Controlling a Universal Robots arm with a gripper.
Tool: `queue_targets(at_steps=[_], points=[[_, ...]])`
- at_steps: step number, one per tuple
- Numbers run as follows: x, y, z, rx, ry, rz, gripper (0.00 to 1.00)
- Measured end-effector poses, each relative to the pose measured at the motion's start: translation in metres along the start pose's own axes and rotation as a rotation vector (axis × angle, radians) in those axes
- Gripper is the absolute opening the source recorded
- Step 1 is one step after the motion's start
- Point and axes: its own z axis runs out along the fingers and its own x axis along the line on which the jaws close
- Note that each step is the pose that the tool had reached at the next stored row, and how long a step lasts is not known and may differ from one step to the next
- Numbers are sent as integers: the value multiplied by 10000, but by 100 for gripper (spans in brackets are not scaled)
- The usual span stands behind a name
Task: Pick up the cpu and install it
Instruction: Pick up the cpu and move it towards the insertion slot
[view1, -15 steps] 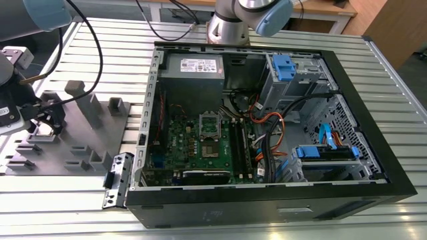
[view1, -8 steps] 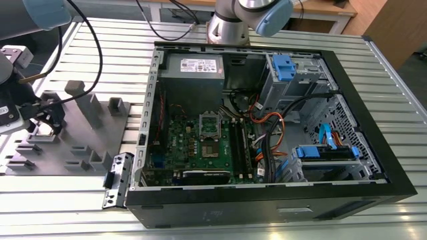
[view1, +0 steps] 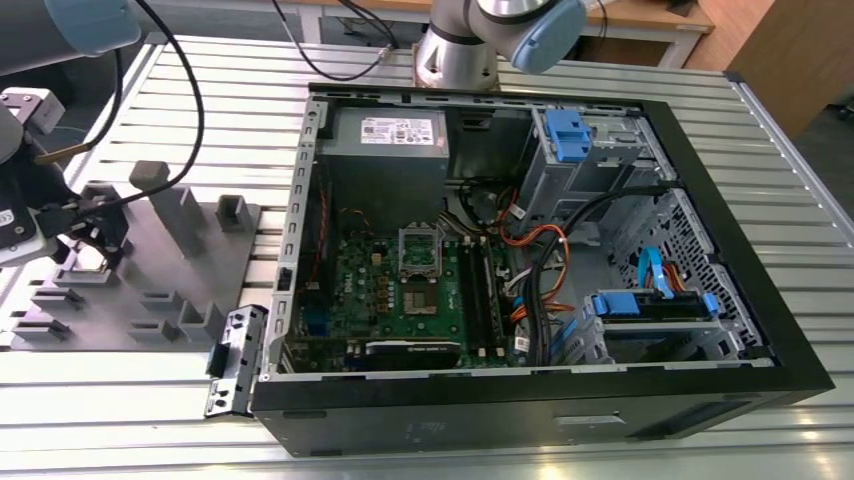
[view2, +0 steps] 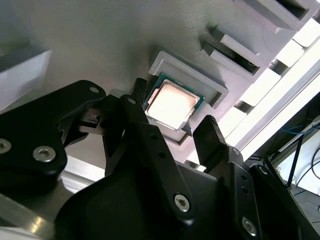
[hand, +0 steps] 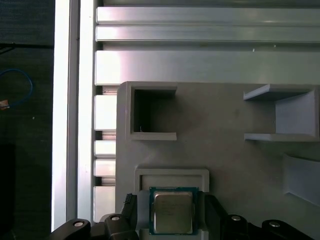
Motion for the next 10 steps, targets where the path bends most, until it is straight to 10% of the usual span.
queue_targets(at_steps=[10], points=[[0,0,-9,1,2,0,65]])
